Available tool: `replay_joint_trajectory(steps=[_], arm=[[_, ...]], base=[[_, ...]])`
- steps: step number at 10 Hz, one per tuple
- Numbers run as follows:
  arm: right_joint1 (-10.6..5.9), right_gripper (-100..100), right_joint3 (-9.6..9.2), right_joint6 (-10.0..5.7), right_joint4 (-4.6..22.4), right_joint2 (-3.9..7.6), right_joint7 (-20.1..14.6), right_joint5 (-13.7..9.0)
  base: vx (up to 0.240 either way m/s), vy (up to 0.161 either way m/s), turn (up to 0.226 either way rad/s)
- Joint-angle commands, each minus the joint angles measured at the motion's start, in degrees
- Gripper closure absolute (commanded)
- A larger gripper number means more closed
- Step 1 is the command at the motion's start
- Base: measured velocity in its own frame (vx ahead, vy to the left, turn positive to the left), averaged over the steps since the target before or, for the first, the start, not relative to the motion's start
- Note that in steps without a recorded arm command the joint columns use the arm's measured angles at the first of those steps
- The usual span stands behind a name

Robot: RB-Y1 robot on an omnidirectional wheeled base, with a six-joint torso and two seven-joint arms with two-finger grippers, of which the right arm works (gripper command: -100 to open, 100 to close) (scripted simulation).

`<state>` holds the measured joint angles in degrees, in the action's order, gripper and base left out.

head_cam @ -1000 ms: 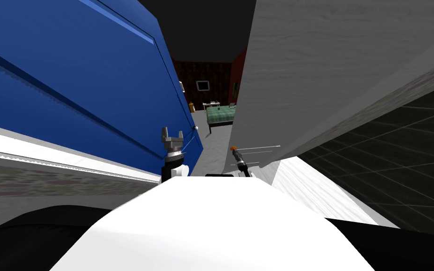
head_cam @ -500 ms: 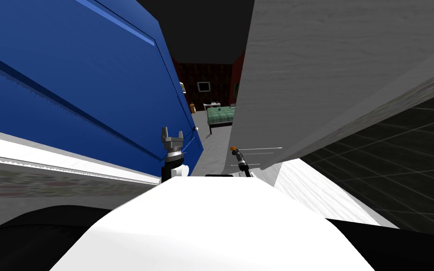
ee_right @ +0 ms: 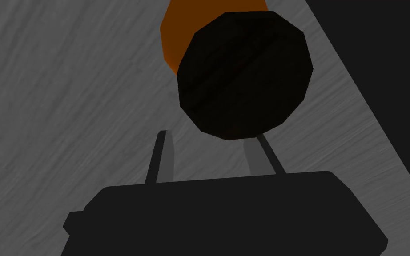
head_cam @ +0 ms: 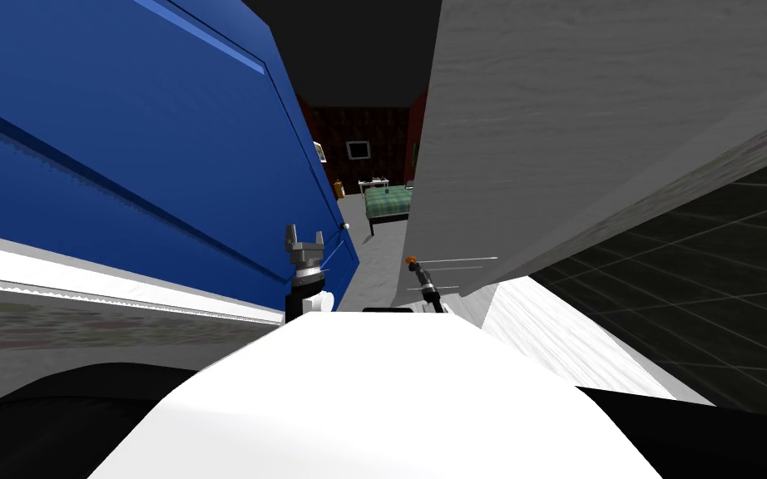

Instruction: Push the door open

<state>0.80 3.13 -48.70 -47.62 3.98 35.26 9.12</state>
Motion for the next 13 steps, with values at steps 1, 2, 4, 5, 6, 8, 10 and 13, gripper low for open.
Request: replay_joint_trajectory(steps=[1, 2, 4, 5, 6, 8, 10, 13], arm=[[0.11, -100, 0.29, 0.25, -0.24, -0.18, 2.09, 0.71], [0.17, -100, 0.5, 0.41, -0.37, -0.34, 3.56, 1.21], [0.3, -100, 0.95, 0.79, -0.63, -0.72, 6.84, 2.28], [0.38, -100, 1.19, 1.0, -0.76, -0.94, 8.41, 2.85], [0.45, -100, 1.43, 1.22, -0.89, -1.19, 10.02, 3.44], [0.53, -100, 1.69, 1.44, -1.02, -1.46, 12.79, 4.05], [0.6, -100, 1.95, 1.67, -1.16, -1.74, 15.02, 4.67], [0.76, -100, 2.47, 2.14, -1.45, -2.35, 19.68, 5.92]], base=[[-0.065, 0.004, -0.015], [-0.07, 0.006, -0.021], [-0.063, 0.003, -0.018], [-0.059, 0.001, -0.021], [-0.052, 0.008, -0.021], [-0.036, 0.009, -0.009], [-0.043, 0.009, -0.017], [-0.045, 0.003, -0.015]])
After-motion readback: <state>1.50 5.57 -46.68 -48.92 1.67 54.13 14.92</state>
